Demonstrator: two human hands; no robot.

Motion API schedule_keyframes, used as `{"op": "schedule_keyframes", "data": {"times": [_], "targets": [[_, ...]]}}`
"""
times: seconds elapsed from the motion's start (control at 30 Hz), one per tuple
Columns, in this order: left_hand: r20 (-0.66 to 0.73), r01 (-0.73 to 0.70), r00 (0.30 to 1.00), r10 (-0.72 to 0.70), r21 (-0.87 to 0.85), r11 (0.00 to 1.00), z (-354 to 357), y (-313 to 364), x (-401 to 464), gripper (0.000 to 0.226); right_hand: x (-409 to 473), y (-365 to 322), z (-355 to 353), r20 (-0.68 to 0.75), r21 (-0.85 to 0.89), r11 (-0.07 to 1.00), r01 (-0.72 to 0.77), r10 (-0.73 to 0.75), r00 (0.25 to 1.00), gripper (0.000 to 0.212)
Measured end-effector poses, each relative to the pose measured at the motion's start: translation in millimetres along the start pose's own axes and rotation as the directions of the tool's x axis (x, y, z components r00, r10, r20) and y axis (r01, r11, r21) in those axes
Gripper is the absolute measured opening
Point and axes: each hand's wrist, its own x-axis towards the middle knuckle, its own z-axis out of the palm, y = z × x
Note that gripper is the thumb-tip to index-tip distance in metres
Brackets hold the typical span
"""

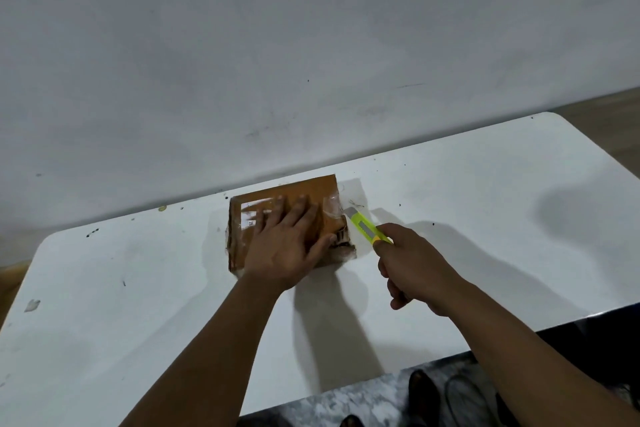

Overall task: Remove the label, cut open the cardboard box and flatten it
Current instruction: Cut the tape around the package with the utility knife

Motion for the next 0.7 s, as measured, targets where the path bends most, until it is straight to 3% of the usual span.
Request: {"op": "schedule_keyframes", "data": {"times": [0.3,0.57,0.7], "targets": [[-0.260,-0.154,0.953,0.157,0.033,0.988,15.6,4.8,-1.5,0.068,-3.9,-1.8,-6.6,0.049,-0.050,0.999,0.000,0.003,0.999,0.025],[-0.298,-0.149,0.944,0.140,-0.007,0.989,21.9,4.4,0.7,0.064,-1.1,-3.1,-13.7,0.029,0.004,0.999,-0.036,0.035,0.999,0.021],[-0.317,-0.152,0.938,0.143,-0.003,0.988,20.5,5.7,0.9,0.066,-3.2,-0.9,-9.7,0.072,0.118,0.990,-0.079,0.071,0.995,0.024]]}}
